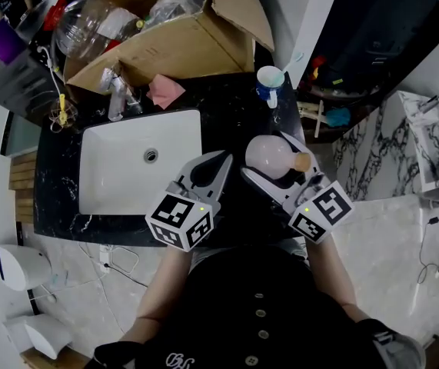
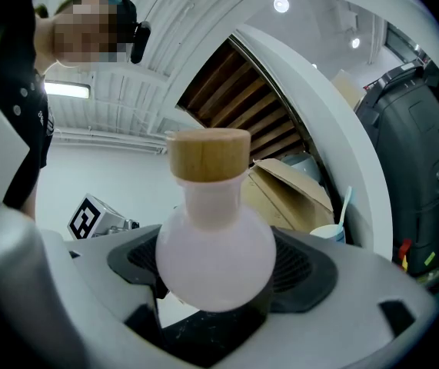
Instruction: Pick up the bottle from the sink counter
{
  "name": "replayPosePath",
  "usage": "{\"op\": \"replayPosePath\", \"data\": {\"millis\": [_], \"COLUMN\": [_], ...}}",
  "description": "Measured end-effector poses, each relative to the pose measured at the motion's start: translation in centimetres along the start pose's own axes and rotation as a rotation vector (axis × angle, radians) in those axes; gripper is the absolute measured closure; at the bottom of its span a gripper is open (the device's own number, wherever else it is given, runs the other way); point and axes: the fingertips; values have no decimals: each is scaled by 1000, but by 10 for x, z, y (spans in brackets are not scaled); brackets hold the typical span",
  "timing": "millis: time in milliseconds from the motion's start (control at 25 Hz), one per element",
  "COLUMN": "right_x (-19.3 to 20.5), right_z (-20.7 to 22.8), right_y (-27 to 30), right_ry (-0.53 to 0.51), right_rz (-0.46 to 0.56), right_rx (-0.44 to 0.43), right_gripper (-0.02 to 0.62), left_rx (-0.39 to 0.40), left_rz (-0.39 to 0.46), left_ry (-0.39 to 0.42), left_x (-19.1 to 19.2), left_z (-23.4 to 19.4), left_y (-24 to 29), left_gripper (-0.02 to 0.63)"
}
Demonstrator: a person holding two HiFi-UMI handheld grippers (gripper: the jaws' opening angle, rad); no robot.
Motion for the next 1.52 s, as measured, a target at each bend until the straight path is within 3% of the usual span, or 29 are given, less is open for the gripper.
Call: {"op": "replayPosePath", "data": {"millis": [240, 480, 840, 1120, 1520], "right_x": [12, 20, 31, 36, 39], "right_z": [0, -1, -2, -4, -1], "right_y": [-6, -12, -14, -11, -6], "right_ry": [47, 59, 88, 102, 98], "right_rz": [-16, -16, -34, -53, -69], "right_rx": [-14, -22, -43, -73, -73], "right_gripper": [192, 192, 192, 192, 192], "left_rx": [-3, 3, 26, 48, 20], "left_rz": [-19, -34, 0, -43, -49], "left_ry": [14, 105, 54, 44, 36], "left_x": [7, 13, 10, 20, 22], "left_z": [0, 9, 6, 9, 3], "left_y": [3, 6, 5, 8, 10], "left_gripper": [589, 589, 590, 589, 589]}}
Point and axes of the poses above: the fingertips, and each gripper's own axes: y forward along the fingers, z to its right, x out of its underside, and after that the axes turned 8 degrees about -x, right-handed
